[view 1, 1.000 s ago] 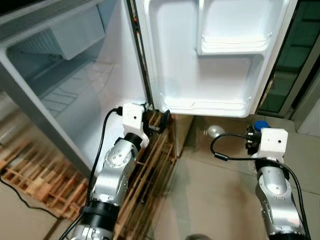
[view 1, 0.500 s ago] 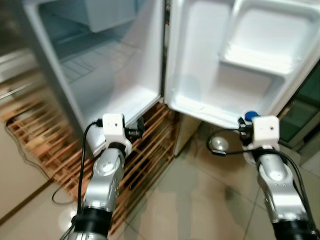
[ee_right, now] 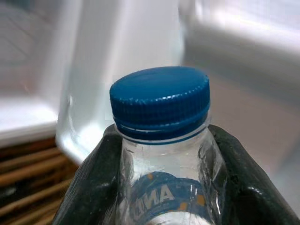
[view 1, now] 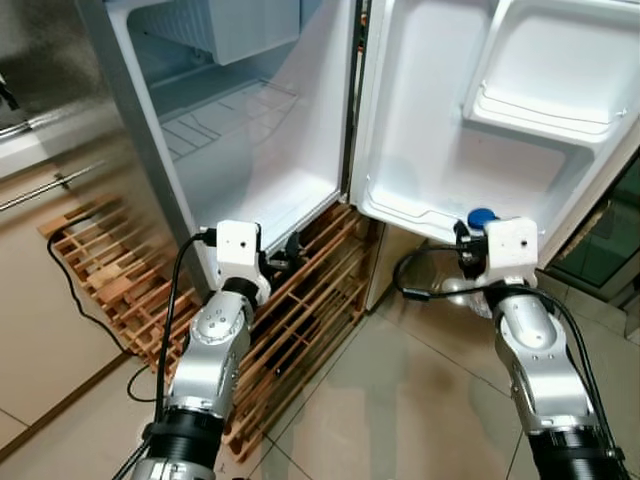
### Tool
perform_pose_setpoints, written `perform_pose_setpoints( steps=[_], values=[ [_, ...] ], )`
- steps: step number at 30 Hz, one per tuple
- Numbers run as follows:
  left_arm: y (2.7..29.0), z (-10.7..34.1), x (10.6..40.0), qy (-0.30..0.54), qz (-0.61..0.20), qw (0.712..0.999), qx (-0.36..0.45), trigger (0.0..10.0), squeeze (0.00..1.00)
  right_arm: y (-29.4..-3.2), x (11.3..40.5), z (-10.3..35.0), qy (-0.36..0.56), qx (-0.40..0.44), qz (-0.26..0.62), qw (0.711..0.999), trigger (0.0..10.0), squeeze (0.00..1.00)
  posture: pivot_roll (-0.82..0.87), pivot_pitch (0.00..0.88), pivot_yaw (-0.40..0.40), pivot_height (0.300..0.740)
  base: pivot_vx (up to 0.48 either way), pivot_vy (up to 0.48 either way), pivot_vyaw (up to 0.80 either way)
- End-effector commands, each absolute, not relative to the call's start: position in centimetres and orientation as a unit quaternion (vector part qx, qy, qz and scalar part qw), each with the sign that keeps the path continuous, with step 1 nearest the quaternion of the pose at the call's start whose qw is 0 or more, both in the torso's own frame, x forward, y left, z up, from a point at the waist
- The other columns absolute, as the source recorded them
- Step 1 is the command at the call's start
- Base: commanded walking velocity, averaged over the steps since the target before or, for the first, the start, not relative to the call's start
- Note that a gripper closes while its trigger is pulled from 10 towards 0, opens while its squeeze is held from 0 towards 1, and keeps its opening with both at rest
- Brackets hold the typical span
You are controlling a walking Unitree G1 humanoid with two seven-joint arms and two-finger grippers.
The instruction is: Restocking fridge
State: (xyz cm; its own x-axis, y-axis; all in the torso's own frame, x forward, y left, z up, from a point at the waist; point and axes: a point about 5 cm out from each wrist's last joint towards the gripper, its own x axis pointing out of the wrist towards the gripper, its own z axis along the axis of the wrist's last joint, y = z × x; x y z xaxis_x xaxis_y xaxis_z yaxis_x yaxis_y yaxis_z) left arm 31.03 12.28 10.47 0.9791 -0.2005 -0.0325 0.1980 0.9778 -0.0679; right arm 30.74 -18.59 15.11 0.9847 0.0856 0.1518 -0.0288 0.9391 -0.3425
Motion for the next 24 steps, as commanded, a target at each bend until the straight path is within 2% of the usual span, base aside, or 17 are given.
perform_pose_setpoints(
  steps=[1,7,13,24],
  values=[
    [12.1,11.7,31.4,-0.004,-0.105,0.994,-0.032,10.0,0.0,-17.9,31.1,17.4,-0.139,-0.212,0.054,0.966,10.0,0.0,-0.16,0.0,0.02,0.74,0.0,0.0,0.0],
    [12.1,12.0,31.1,-0.015,-0.106,0.994,-0.022,10.0,0.0,-17.8,32.1,19.4,-0.172,-0.239,0.073,0.953,10.0,0.0,-0.14,0.0,0.011,0.74,0.0,0.0,0.0],
    [12.9,12.0,30.5,-0.015,-0.099,0.995,-0.016,10.0,0.0,-16.8,32.5,21.4,-0.22,-0.295,0.111,0.923,10.0,0.0,-0.12,0.0,0.02,0.74,0.0,0.0,0.0],
    [15.5,12.3,28.7,-0.02,-0.086,0.996,0.019,10.0,0.0,-17.4,32.4,20.0,-0.234,-0.378,0.131,0.886,10.0,0.0,-0.05,0.069,0.083,0.74,0.0,0.0,0.0]
  ],
)
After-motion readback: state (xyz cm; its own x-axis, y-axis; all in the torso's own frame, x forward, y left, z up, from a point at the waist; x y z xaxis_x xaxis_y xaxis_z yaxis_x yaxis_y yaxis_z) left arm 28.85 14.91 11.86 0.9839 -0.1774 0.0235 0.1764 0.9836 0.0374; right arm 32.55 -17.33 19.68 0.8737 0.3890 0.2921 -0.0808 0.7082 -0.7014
